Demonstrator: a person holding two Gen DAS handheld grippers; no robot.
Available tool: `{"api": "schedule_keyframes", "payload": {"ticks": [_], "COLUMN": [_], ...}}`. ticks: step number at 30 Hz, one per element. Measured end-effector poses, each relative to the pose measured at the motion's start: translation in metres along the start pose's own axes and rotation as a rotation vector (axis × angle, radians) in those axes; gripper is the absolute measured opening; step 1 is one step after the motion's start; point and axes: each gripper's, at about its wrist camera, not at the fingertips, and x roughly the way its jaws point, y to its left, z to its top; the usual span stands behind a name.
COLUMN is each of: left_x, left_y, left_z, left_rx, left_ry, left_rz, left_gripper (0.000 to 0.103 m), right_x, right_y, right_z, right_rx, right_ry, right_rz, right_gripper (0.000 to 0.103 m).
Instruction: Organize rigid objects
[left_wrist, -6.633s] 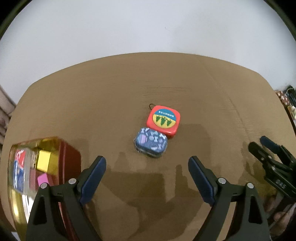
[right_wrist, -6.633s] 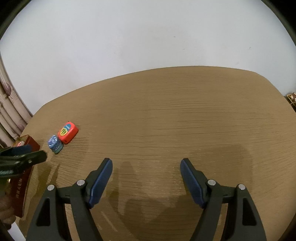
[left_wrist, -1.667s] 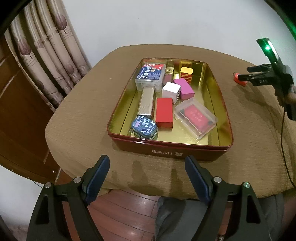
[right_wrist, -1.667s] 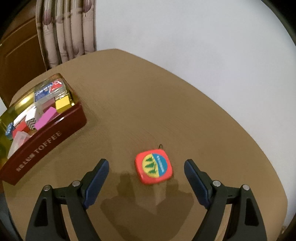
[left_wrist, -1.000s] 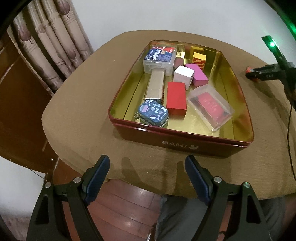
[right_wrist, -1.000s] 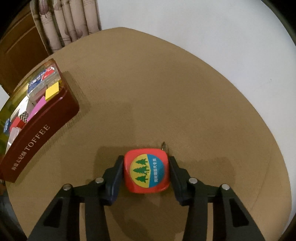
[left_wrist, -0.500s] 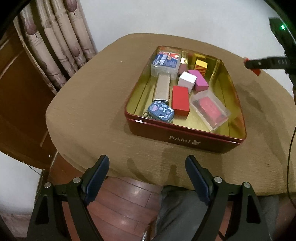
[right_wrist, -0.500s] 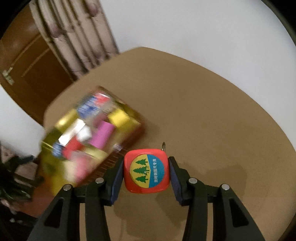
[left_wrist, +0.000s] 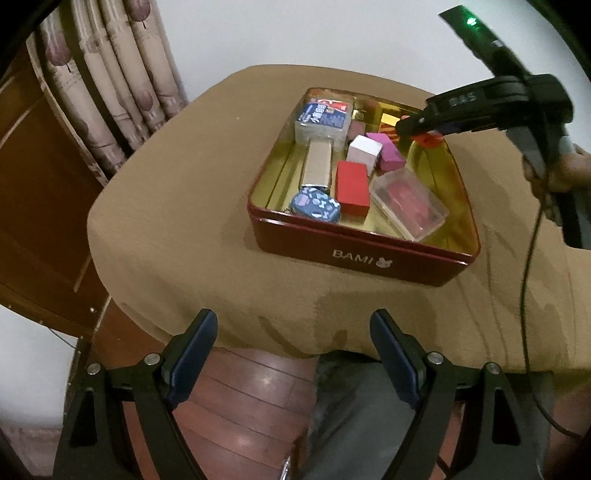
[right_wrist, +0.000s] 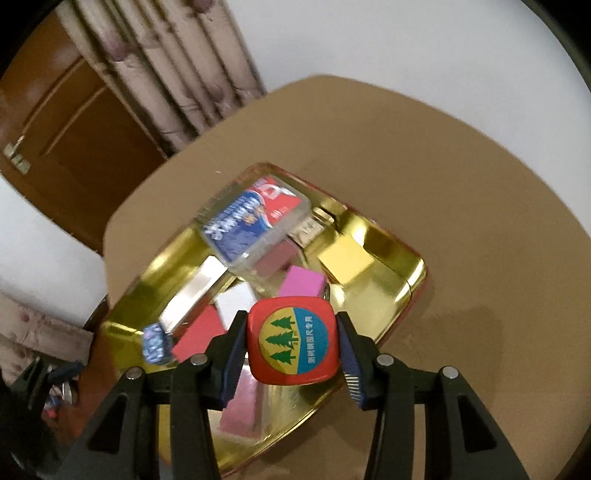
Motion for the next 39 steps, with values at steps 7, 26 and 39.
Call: {"api": "schedule_keyframes", "payload": {"ticks": [7,26,39], "left_x": [0.003,0.002,-0.006], "left_y": [0.004,0.018,0.015], "left_z": [-0.001,-0.002,-0.005], "left_rx": [-0.011,-0.066,-0.041], "left_ry": [0.007,0.016,-0.061], "left_rz": [-0.012,-0.042,-0.018], "left_gripper": [0.082,0.082,0.082], "right_x": [0.009,0.028,-0.023], "right_y": [0.004,0.029,0.049], "right_z": [0.001,0.008,-0.002], "right_rx": [-0.008,-0.026,0.032], "right_ry": [0.017,0.086,-0.130], "right_rz": [-0.111,-0.301,-0.172], "right_gripper": [0.047,0.048,0.050]}}
